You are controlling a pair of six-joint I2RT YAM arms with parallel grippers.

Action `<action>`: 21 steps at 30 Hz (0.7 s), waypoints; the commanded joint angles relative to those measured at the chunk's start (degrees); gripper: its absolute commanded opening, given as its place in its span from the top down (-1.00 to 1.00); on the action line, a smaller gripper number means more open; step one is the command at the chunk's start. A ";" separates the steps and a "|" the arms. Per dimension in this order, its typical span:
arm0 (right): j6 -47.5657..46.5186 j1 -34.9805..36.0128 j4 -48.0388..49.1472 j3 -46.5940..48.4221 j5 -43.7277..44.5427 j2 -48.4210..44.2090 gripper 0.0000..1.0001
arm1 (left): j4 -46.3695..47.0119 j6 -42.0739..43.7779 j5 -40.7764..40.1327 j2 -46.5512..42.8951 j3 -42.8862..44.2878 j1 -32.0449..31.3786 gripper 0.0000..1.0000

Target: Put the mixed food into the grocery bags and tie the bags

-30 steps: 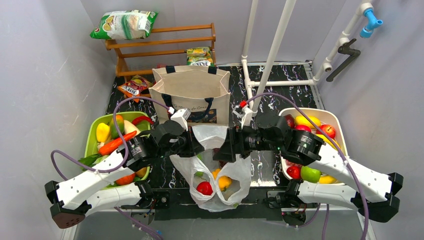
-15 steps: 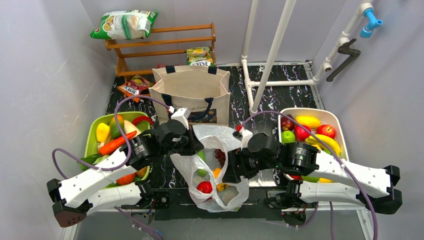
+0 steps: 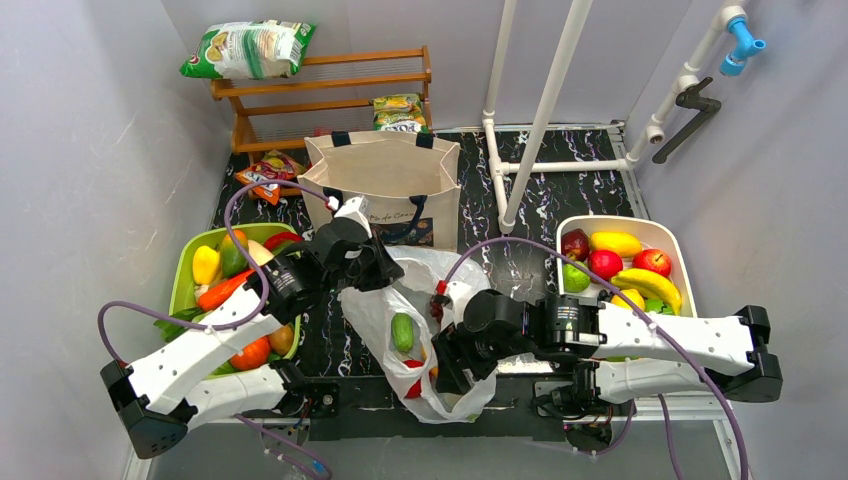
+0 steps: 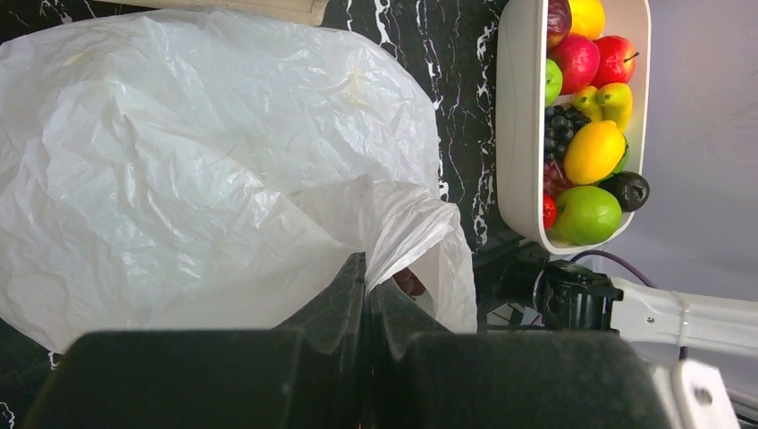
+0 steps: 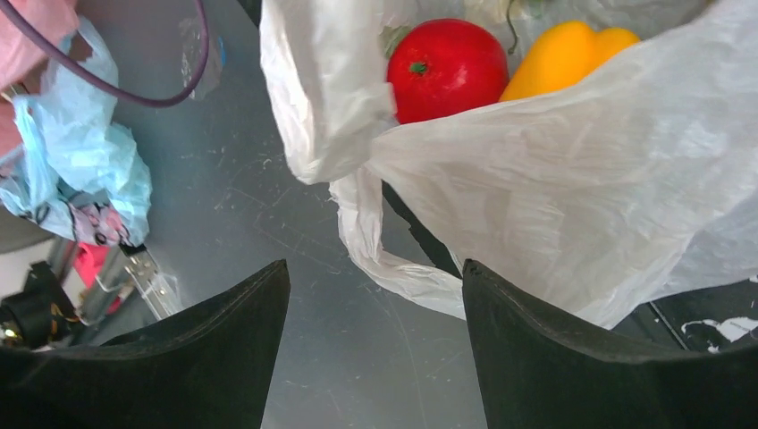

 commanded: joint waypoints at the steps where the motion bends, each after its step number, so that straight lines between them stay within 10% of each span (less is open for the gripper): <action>1: -5.85 2.77 6.19 -0.49 -1.44 0.77 -0.56 | 0.88 0.29 1.81 0.15 1.49 1.42 1.00; 21: -19.54 16.14 13.20 -2.66 10.52 12.28 -0.56 | 0.67 1.98 4.18 0.84 2.06 5.32 1.00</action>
